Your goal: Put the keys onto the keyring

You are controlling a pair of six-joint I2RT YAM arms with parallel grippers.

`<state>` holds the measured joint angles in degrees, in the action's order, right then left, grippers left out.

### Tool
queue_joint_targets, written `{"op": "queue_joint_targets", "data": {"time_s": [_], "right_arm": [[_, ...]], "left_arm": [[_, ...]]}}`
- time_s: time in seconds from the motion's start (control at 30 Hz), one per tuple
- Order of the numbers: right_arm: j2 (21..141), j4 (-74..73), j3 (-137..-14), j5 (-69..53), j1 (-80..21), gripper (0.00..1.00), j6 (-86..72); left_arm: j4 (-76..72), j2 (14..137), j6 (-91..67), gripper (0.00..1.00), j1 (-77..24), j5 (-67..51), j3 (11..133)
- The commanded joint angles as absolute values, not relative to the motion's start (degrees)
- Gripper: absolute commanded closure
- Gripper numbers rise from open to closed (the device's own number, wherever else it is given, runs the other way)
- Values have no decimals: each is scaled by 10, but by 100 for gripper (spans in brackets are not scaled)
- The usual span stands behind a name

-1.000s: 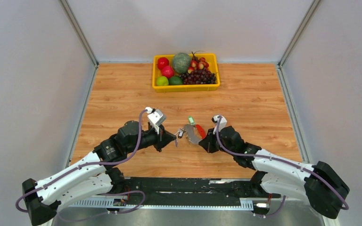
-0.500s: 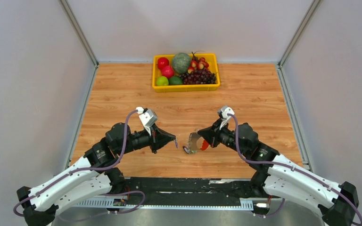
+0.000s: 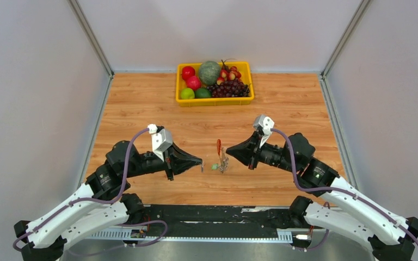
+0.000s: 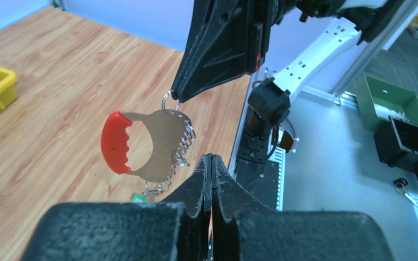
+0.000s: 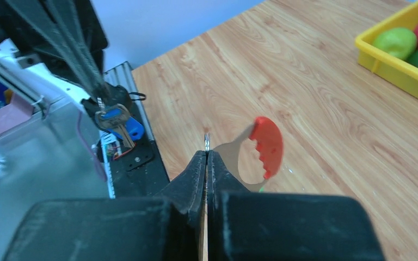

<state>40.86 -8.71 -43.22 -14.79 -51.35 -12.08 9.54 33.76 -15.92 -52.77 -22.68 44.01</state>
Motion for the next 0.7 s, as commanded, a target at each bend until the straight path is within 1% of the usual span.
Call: {"op": "queue_joint_targets", "data": {"time_s": [0.0,0.13,0.43,0.67], "right_arm": [[396,-82,-478,-233,-518,100,-112],[400,-80,-494,-278,-520,100,-121],[406,-55,-502,-324,-534,100,-124],[422,-40,-516,-326,-556,100,-116]], "left_arm": [[72,336,-122,100,-529,-288,462],[65,338,-123,100,-529,-300,463],[20,344,-152,100,-529,-330,456],[4,368,-159,100,-529,-355,457]]}}
